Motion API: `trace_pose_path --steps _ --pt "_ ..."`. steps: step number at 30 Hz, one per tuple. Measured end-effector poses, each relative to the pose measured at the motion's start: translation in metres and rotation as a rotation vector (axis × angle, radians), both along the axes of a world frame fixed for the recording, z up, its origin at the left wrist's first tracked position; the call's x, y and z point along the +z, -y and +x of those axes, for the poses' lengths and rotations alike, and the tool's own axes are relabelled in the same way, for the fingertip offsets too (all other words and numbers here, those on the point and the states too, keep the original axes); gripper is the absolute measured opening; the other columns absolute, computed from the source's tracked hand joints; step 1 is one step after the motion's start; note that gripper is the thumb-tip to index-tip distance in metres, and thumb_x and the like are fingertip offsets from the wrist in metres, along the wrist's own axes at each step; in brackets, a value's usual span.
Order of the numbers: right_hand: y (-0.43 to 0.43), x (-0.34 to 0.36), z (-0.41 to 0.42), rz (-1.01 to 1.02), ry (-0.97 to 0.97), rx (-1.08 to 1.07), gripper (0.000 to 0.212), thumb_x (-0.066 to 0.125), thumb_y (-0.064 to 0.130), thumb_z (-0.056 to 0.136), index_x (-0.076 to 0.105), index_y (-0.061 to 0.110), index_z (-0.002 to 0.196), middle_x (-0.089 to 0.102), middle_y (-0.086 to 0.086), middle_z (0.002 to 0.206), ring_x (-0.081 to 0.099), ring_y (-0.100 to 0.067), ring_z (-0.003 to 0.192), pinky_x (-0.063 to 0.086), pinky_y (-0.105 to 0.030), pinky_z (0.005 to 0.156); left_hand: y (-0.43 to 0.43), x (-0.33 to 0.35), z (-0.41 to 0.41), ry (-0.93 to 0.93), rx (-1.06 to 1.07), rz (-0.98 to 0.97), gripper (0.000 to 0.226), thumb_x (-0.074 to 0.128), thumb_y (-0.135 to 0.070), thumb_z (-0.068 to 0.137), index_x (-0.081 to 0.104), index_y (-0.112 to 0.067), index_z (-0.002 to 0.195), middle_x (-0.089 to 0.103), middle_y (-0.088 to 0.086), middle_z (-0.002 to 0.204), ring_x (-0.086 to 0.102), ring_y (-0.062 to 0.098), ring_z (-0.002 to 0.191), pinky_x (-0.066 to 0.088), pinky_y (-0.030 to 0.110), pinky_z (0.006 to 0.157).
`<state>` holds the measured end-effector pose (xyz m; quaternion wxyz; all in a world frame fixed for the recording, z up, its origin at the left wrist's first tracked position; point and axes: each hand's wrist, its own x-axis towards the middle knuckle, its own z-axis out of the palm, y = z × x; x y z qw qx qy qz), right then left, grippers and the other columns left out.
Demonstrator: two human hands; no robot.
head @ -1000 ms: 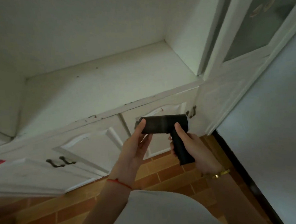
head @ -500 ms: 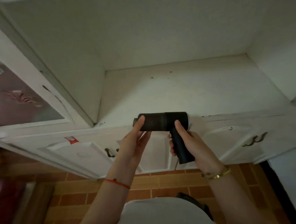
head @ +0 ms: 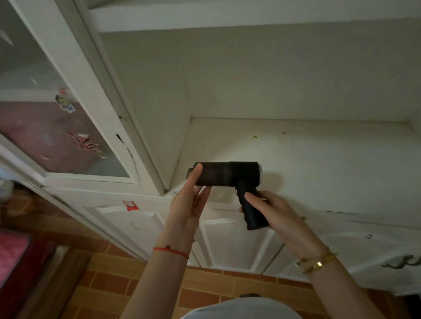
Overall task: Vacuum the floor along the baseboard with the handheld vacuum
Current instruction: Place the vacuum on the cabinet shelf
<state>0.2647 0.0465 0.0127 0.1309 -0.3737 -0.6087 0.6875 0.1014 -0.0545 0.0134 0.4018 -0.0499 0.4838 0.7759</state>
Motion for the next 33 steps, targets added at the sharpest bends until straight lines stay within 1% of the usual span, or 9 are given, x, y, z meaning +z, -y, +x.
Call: trace_pose_path --steps 4,9,12,14,19,22,25,29,33 --pt "-0.026 0.003 -0.019 0.028 -0.009 -0.003 0.030 0.064 0.040 0.090 0.066 0.018 0.111 0.074 -0.003 0.098 0.072 -0.014 0.088 0.057 -0.027 0.078 -0.026 -0.002 -0.020 -0.007 -0.008 0.037 0.050 0.084 -0.034 0.074 0.066 -0.013 0.115 0.080 -0.001 0.097 0.075 0.011 0.094 0.060 0.019 0.075" --pt "-0.066 0.002 -0.056 0.039 0.016 -0.004 0.024 0.063 0.033 0.091 0.067 0.017 0.108 0.073 -0.005 0.099 0.071 -0.014 0.085 0.052 -0.014 0.058 -0.067 -0.008 -0.053 -0.016 0.029 0.068 0.032 0.077 -0.027 0.085 0.067 -0.011 0.110 0.073 0.007 0.113 0.075 0.012 0.093 0.057 0.026 0.088" --pt "-0.089 0.001 -0.083 -0.030 0.017 -0.043 0.027 0.065 0.029 0.091 0.066 0.011 0.111 0.072 -0.008 0.103 0.070 -0.017 0.093 0.054 -0.017 0.061 -0.097 -0.011 -0.079 -0.003 0.025 0.084 0.014 0.068 -0.014 0.093 0.066 -0.010 0.106 0.065 0.013 0.129 0.064 0.020 0.117 0.051 0.032 0.102" --pt "-0.103 0.000 -0.100 -0.039 0.014 -0.067 0.028 0.066 0.027 0.090 0.067 0.008 0.112 0.072 -0.008 0.103 0.069 -0.017 0.091 0.053 -0.015 0.057 -0.116 -0.013 -0.097 0.026 0.043 0.076 0.016 0.065 -0.009 0.094 0.065 -0.006 0.109 0.061 0.016 0.136 0.058 0.025 0.127 0.046 0.036 0.109" --pt "-0.129 -0.006 -0.150 0.019 0.006 -0.151 0.035 0.069 0.023 0.088 0.065 0.002 0.115 0.069 -0.010 0.099 0.066 -0.013 0.077 0.048 -0.015 0.049 -0.149 -0.020 -0.130 0.042 0.124 0.106 0.032 0.049 -0.004 0.101 0.055 0.002 0.131 0.053 0.019 0.143 0.054 0.028 0.131 0.045 0.039 0.111" --pt "-0.140 -0.013 -0.180 0.030 0.024 -0.206 0.048 0.073 0.025 0.085 0.059 0.002 0.126 0.067 -0.016 0.115 0.066 -0.026 0.100 0.055 -0.030 0.073 -0.161 -0.023 -0.143 0.034 0.160 0.114 0.039 0.039 -0.006 0.102 0.050 0.001 0.139 0.051 0.018 0.143 0.057 0.027 0.116 0.047 0.035 0.106" --pt "-0.148 -0.019 -0.202 0.005 0.038 -0.236 0.055 0.075 0.024 0.084 0.056 -0.002 0.129 0.063 -0.019 0.125 0.061 -0.032 0.113 0.051 -0.045 0.098 -0.168 -0.026 -0.152 -0.017 0.141 0.092 0.042 0.036 -0.011 0.103 0.049 -0.003 0.142 0.054 0.013 0.130 0.060 0.021 0.102 0.046 0.031 0.096" --pt "-0.158 -0.027 -0.220 -0.003 0.053 -0.275 0.052 0.074 0.022 0.085 0.057 -0.005 0.126 0.063 -0.022 0.124 0.062 -0.034 0.113 0.051 -0.047 0.098 -0.177 -0.035 -0.161 -0.033 0.069 0.069 0.044 0.036 -0.015 0.103 0.046 -0.007 0.145 0.054 0.016 0.138 0.056 0.025 0.117 0.048 0.031 0.092" --pt "-0.164 -0.033 -0.228 0.016 0.078 -0.323 0.045 0.074 0.024 0.084 0.061 -0.003 0.117 0.065 -0.020 0.119 0.064 -0.032 0.109 0.052 -0.046 0.096 -0.187 -0.042 -0.167 -0.021 0.060 0.083 0.045 0.036 -0.010 0.101 0.048 -0.001 0.144 0.056 0.017 0.132 0.054 0.029 0.122 0.046 0.033 0.096"
